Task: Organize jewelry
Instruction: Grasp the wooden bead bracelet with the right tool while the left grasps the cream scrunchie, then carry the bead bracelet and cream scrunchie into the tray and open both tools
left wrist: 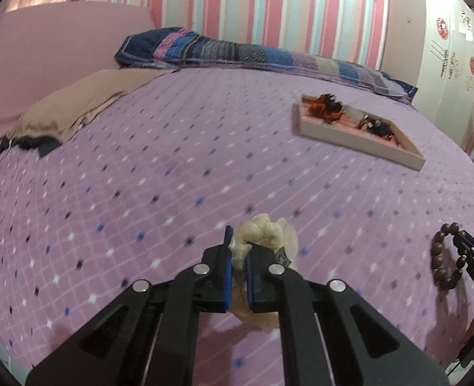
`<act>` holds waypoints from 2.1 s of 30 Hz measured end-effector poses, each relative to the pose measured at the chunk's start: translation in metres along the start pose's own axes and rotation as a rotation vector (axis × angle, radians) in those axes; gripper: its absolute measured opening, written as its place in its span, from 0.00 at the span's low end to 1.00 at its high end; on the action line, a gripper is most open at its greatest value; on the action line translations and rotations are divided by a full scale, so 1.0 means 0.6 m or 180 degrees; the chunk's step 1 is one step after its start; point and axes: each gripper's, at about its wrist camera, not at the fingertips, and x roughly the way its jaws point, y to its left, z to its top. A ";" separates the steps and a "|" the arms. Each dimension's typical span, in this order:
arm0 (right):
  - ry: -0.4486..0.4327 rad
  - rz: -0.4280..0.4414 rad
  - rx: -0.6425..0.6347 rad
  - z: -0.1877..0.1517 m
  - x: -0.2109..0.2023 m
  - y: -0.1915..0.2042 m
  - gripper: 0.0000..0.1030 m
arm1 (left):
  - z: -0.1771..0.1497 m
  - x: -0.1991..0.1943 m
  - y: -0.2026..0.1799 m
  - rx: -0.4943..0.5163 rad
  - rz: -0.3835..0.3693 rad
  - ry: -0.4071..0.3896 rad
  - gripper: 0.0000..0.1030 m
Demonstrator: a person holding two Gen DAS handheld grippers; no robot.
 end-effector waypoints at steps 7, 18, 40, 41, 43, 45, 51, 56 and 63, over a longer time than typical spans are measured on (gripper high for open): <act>-0.0144 0.0015 0.0105 0.056 0.012 -0.030 0.19 | 0.069 0.016 -0.088 0.0147 -0.0190 -0.0116 0.07; -0.0257 0.0049 0.0206 0.158 0.051 -0.085 0.19 | 0.167 0.091 -0.230 0.0241 -0.0413 -0.0013 0.07; -0.0356 0.0010 0.0285 0.403 0.207 -0.150 0.19 | 0.379 0.258 -0.357 0.0381 -0.0328 -0.0078 0.07; -0.0335 0.0017 0.0294 0.409 0.223 -0.150 0.19 | 0.383 0.274 -0.357 0.0390 -0.0314 -0.0069 0.07; -0.0286 0.0025 0.0318 0.415 0.252 -0.150 0.19 | 0.384 0.310 -0.358 0.0395 -0.0303 -0.0007 0.07; -0.0209 0.0033 0.0332 0.415 0.283 -0.149 0.19 | 0.377 0.344 -0.355 0.0357 -0.0334 0.0110 0.07; 0.0080 0.0033 0.0340 0.388 0.369 -0.145 0.19 | 0.349 0.439 -0.356 0.0319 -0.0370 0.0430 0.07; 0.0185 -0.0053 0.0266 0.365 0.395 -0.150 0.19 | 0.323 0.474 -0.354 0.0452 -0.0222 0.0519 0.07; 0.0410 -0.0063 0.0340 0.339 0.428 -0.171 0.19 | 0.299 0.500 -0.348 0.0569 -0.0115 0.0579 0.10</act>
